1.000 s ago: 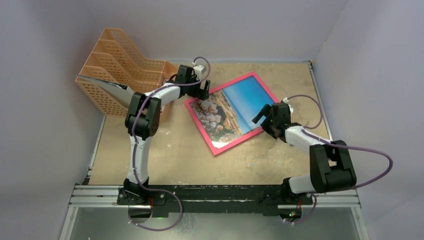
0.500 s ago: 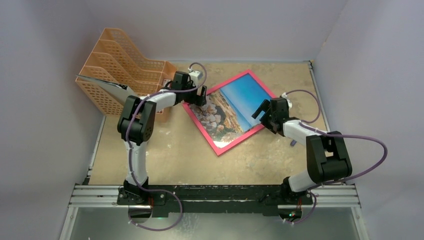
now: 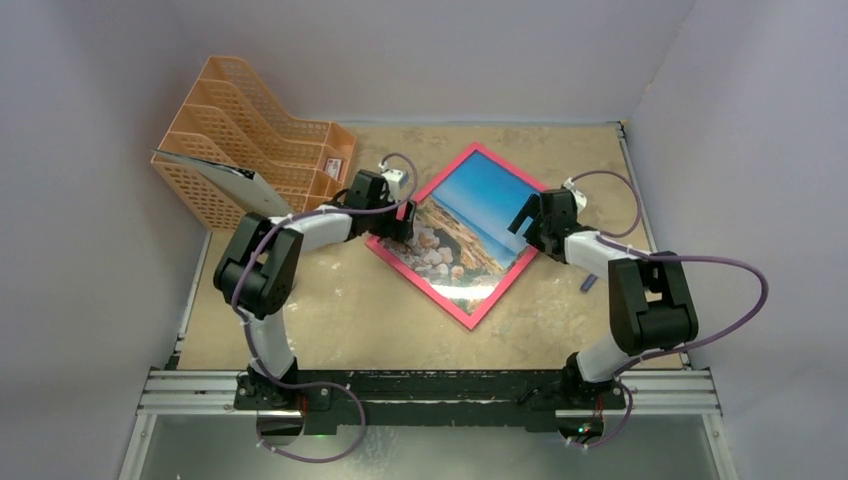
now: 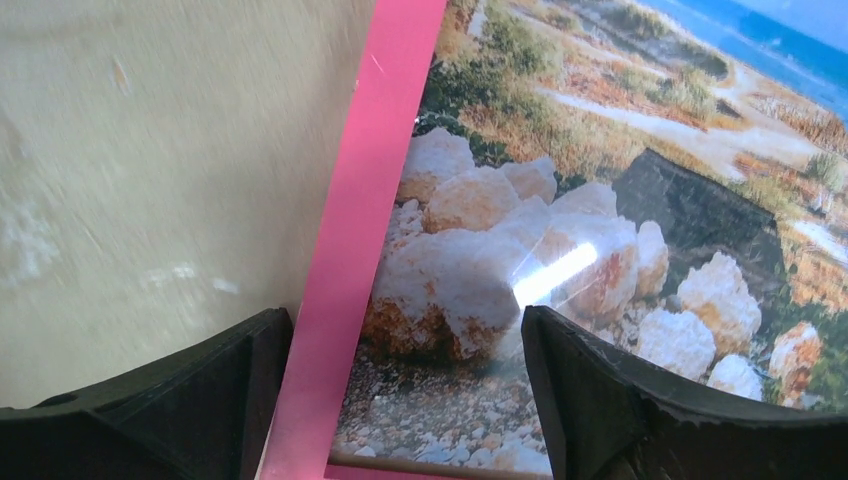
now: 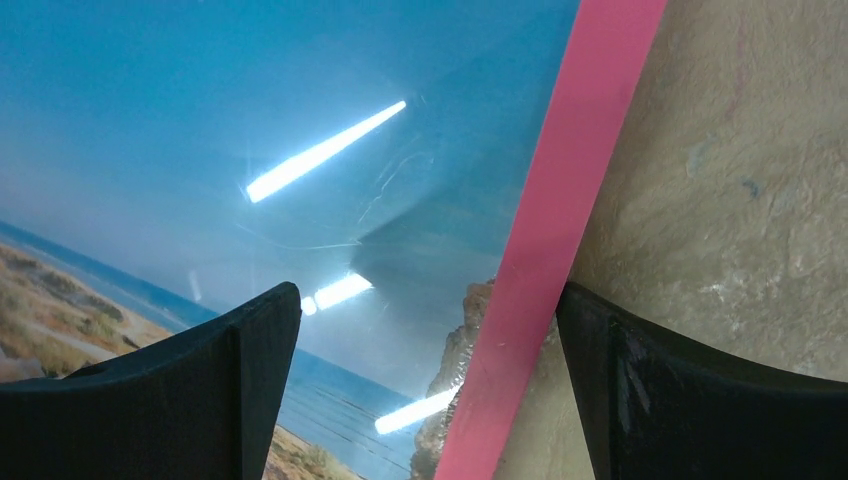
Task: Take the photo out of the frame
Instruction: Adjust the photo frame at the center of the board.
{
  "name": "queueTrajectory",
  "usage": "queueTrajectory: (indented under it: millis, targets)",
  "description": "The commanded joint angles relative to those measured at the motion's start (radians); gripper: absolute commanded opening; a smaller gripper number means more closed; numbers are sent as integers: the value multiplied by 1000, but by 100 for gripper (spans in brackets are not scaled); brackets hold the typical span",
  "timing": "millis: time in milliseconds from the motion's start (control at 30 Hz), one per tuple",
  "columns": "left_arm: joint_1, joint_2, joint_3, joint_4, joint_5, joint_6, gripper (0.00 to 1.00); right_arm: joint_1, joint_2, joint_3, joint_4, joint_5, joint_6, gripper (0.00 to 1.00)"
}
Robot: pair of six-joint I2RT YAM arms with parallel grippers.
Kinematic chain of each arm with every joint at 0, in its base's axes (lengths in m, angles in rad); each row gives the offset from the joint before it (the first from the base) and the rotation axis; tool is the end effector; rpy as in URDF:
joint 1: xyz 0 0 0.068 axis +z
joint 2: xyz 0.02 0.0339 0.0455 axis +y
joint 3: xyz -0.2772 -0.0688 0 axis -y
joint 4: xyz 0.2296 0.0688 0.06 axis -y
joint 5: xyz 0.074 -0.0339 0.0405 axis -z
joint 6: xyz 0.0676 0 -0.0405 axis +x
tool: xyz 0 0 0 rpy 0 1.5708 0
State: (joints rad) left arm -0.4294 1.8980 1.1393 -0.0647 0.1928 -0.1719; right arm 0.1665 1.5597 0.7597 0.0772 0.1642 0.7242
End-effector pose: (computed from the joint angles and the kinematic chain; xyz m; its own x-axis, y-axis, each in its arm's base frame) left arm 0.3696 -0.1835 0.1586 -0.7472 0.1575 -0.6457 0.4052 0.8780 -0.2547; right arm 0.3228 0.0430 0.1747 -0.5169 0.5759 -0.6334 0.4003 0.8166 0.4159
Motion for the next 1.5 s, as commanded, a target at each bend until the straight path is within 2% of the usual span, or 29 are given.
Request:
queueTrajectory:
  millis: [0, 233, 500, 667, 967, 1100, 1267, 1467]
  targets:
    - [-52, -78, -140, -65, -13, -126, 88, 10, 41, 61, 23, -55, -65, 99]
    - [-129, -230, -302, -2, 7, -207, 88, 9, 116, 145, 1, -60, -136, 99]
    - [-332, -375, -523, 126, -13, -362, 87, 10, 175, 234, -37, -77, -211, 99]
    - [-444, -424, -582, 157, -90, -427, 87, 10, 208, 283, -57, -88, -251, 99]
    - [-444, -521, -540, -4, -225, -347, 93, 10, 267, 404, -169, 79, -282, 99]
    - [-428, -522, -514, -29, -281, -330, 97, 10, 283, 401, -173, 91, -284, 99]
    - [-365, -490, -500, 35, -205, -310, 97, 10, 301, 395, -163, 67, -292, 99]
    - [-358, -450, -531, 173, -19, -332, 94, 11, 299, 408, -135, -28, -360, 99]
